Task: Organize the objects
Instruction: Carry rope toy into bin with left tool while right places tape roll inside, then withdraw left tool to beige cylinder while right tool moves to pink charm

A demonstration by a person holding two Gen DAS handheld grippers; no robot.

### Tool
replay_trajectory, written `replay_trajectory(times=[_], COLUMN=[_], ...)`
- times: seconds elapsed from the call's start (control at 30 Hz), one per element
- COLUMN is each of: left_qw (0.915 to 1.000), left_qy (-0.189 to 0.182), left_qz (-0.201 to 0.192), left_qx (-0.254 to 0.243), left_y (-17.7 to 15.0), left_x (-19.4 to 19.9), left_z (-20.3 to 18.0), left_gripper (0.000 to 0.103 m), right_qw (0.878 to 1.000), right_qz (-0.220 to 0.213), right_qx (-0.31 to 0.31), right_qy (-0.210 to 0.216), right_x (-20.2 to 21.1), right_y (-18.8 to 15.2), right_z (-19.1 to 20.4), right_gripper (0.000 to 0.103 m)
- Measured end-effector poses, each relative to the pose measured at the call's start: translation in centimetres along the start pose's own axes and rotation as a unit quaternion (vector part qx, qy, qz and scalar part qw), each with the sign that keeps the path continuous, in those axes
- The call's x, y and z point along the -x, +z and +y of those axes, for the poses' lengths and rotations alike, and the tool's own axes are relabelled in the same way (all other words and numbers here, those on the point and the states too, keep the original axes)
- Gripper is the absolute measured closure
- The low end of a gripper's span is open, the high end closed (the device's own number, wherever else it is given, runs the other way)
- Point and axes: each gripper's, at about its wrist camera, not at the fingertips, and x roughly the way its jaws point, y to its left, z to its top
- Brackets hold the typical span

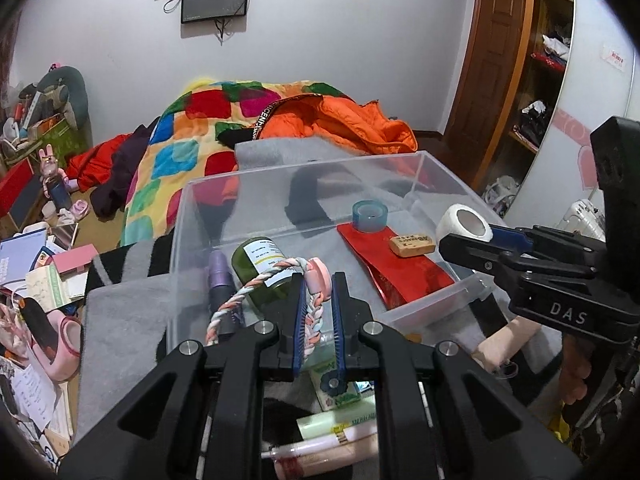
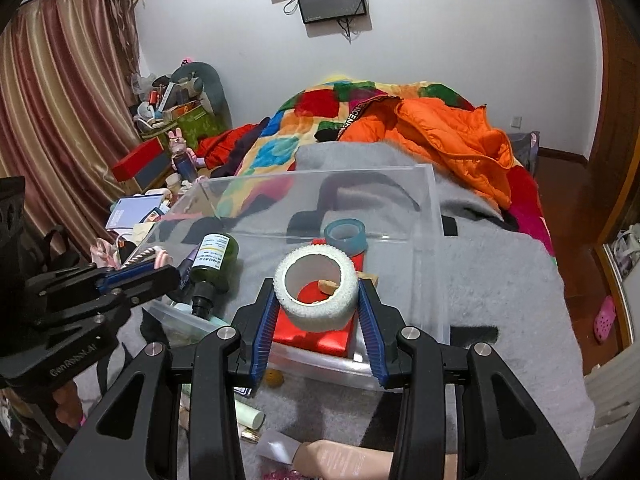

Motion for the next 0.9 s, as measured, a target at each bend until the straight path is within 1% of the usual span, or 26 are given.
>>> replay_trajectory(times=[0.17,0.23,0.27,0.3,0.33,0.37,0.4,0.43,0.47,0.57,0.63,0.7,0.77,0.83,0.9], left_qw=[1.0000,1.0000,1.0000,1.0000,1.0000,1.0000,0.9999,0.9999,0.9998,0.9998,0.9997,0.9995,0.9993,0.9993,0.9993], left_qy=[-0.002,0.000,0.000,0.001,0.002,0.004,0.007,0.008,0.009,0.008,0.009,0.010,0.010,0.009,0.014], left_qz=[0.003,0.004,0.003,0.003,0.001,-0.001,-0.007,-0.013,-0.016,-0.020,-0.022,-0.029,-0.036,-0.036,-0.034], left_qx=[0.000,-0.001,0.000,0.001,0.002,0.003,0.004,0.003,0.001,0.001,0.002,0.004,0.005,0.003,-0.001], left_y=[0.0,0.0,0.0,-0.1,-0.1,-0.1,-0.1,-0.2,-0.2,-0.3,-0.3,-0.6,-1.0,-1.5,-2.1], left_x=[-0.4,-0.4,-0.3,-0.1,0.1,0.3,0.5,0.9,1.2,1.9,2.4,3.1,4.0,4.4,4.7], left_z=[-0.3,-0.3,-0.3,-0.3,-0.3,-0.3,-0.3,-0.4,-0.5,-0.5,-0.6,-0.5,-0.6,-0.7,-0.8], left_gripper=[0.091,0.087,0.080,0.070,0.064,0.050,0.044,0.044,0.044,0.043,0.040,0.033,0.029,0.026,0.023], right_qw=[1.000,1.000,1.000,1.000,1.000,1.000,1.000,1.000,1.000,1.000,1.000,1.000,1.000,1.000,0.999], right_qz=[0.003,0.003,0.004,0.004,0.004,0.006,0.006,0.004,0.002,-0.005,-0.009,-0.014,-0.019,-0.025,-0.028], right_qx=[0.010,0.016,0.018,0.018,0.018,0.018,0.018,0.018,0.019,0.018,0.016,0.013,0.009,0.006,0.008], right_qy=[-0.008,-0.016,-0.017,-0.018,-0.017,-0.016,-0.016,-0.017,-0.018,-0.019,-0.019,-0.019,-0.019,-0.012,-0.019], right_x=[-0.3,-0.4,-0.4,-0.4,-0.4,-0.3,-0.3,-0.2,-0.1,0.6,1.3,2.0,3.0,4.1,4.9], right_y=[0.0,-0.2,-0.1,-0.1,-0.1,-0.1,-0.1,-0.1,-0.1,-0.2,-0.5,-0.8,-1.4,-2.1,-2.8], right_z=[0.8,1.1,1.2,1.2,1.2,1.3,1.2,1.3,1.2,1.2,1.1,0.9,0.7,0.6,0.7], right_gripper=[0.065,0.065,0.065,0.065,0.062,0.057,0.055,0.051,0.049,0.048,0.047,0.044,0.043,0.042,0.042])
